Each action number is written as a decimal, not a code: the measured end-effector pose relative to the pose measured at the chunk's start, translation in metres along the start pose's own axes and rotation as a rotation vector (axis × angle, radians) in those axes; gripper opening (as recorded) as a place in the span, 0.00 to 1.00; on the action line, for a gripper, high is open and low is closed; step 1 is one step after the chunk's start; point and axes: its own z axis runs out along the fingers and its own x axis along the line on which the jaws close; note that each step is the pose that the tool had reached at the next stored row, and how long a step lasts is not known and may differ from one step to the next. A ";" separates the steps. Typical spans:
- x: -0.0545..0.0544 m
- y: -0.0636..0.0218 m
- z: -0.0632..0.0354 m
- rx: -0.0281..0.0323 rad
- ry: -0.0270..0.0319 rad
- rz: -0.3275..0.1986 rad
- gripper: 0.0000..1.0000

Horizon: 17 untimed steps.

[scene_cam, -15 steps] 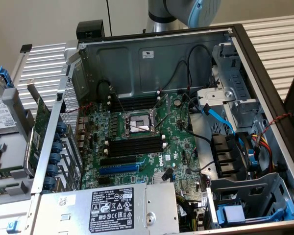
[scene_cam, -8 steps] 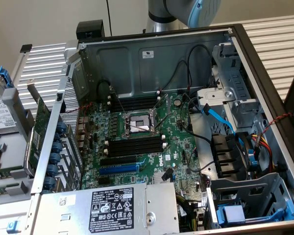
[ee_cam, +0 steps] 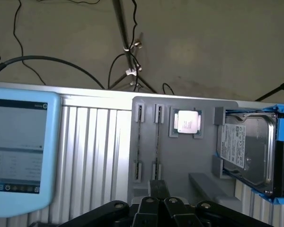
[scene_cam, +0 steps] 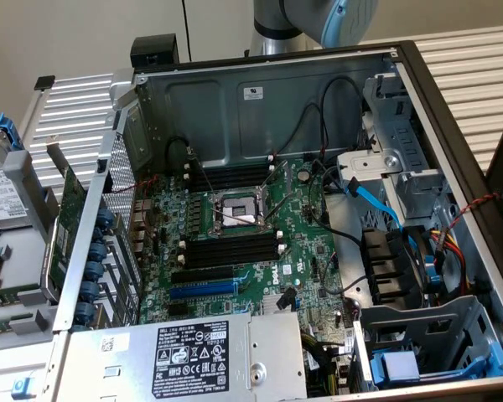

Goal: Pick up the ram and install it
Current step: 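Pick up the ram and move it above insertion slot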

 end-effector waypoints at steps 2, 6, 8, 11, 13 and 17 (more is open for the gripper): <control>0.000 0.0000 0.0010 0.0002 -0.0003 0.000 0.11; 0.001 0.0000 0.0032 0.0001 -0.0004 0.000 0.24; 0.001 0.0000 0.0046 0.0001 -0.0005 0.000 0.36; 0.002 0.0000 0.0091 0.0000 -0.0004 0.000 0.42; 0.002 -0.0001 0.0128 0.0002 -0.0006 0.000 0.48; 0.002 -0.0002 0.0201 0.0002 -0.0006 0.000 0.48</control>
